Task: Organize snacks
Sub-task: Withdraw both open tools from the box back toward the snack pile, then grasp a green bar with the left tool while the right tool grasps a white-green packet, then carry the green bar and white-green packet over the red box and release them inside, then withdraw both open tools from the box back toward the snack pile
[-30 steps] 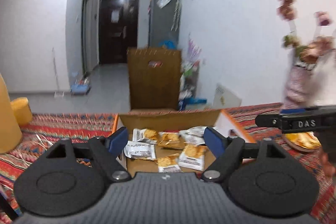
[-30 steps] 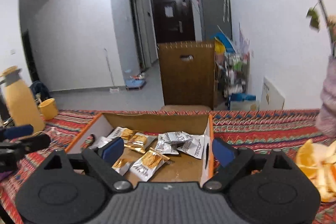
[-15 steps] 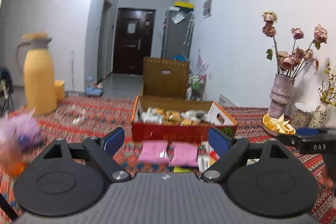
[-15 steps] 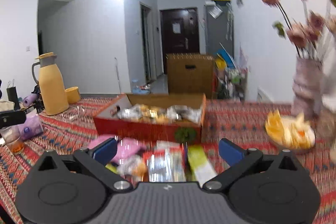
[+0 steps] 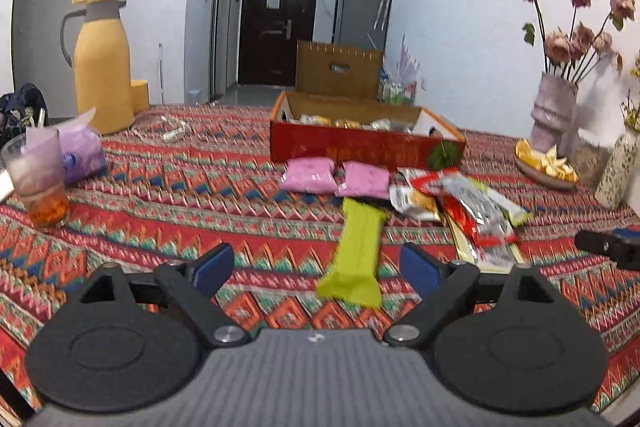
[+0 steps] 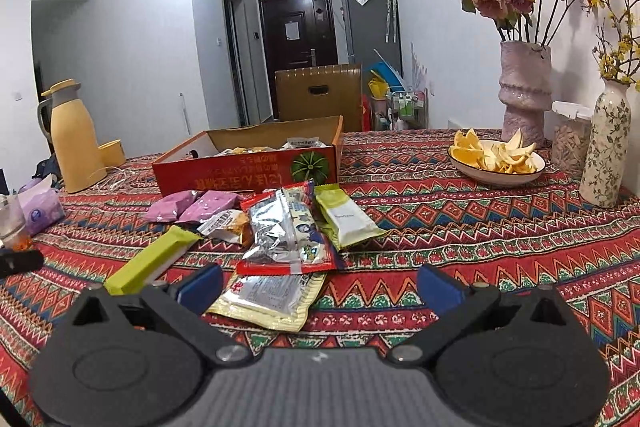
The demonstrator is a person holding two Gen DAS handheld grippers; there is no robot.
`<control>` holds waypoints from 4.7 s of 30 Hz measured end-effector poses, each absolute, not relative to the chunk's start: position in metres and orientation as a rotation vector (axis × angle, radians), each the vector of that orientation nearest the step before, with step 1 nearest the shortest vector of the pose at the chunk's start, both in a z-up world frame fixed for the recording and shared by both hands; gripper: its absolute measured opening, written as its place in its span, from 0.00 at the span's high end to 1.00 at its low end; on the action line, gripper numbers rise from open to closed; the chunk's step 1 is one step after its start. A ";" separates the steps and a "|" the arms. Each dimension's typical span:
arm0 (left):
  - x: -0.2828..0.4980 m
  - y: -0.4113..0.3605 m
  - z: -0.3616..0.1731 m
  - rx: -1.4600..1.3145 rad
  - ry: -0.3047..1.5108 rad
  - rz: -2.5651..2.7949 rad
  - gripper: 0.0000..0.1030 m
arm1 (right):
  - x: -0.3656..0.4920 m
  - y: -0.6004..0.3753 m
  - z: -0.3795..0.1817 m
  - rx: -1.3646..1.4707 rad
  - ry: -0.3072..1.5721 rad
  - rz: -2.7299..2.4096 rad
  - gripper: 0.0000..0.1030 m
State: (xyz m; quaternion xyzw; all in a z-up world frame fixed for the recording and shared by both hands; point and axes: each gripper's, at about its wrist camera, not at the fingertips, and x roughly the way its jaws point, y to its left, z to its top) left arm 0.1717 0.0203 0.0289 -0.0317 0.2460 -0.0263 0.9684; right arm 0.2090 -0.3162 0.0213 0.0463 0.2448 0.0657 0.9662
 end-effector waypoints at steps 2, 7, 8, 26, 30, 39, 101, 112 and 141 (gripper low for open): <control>0.168 0.014 0.024 -0.067 0.508 -0.062 0.08 | 0.208 -0.314 0.024 0.070 0.500 0.123 0.00; 0.172 -0.004 0.011 -0.051 0.554 -0.117 0.07 | 0.200 -0.311 0.020 0.039 0.496 0.147 0.00; 0.177 -0.008 0.009 -0.041 0.563 -0.119 0.07 | 0.202 -0.310 0.017 0.044 0.503 0.154 0.00; 0.334 -0.028 -0.025 0.035 0.704 -0.177 0.28 | 0.390 -0.317 -0.009 -0.038 0.626 0.162 0.33; 0.348 -0.024 -0.031 -0.013 0.719 -0.183 0.43 | 0.421 -0.314 -0.029 -0.011 0.666 0.173 0.46; 0.345 -0.034 -0.034 0.030 0.672 -0.214 0.63 | 0.430 -0.312 -0.038 -0.015 0.665 0.206 0.62; 0.382 0.043 0.121 -0.054 0.410 -0.232 0.66 | 0.368 -0.254 0.102 -0.012 0.320 0.303 0.64; 0.547 0.024 0.097 -0.011 0.498 -0.176 0.66 | 0.553 -0.253 0.050 0.037 0.536 0.154 0.64; 0.365 0.056 0.112 -0.020 0.425 -0.178 0.03 | 0.419 -0.266 0.130 -0.012 0.315 0.244 0.12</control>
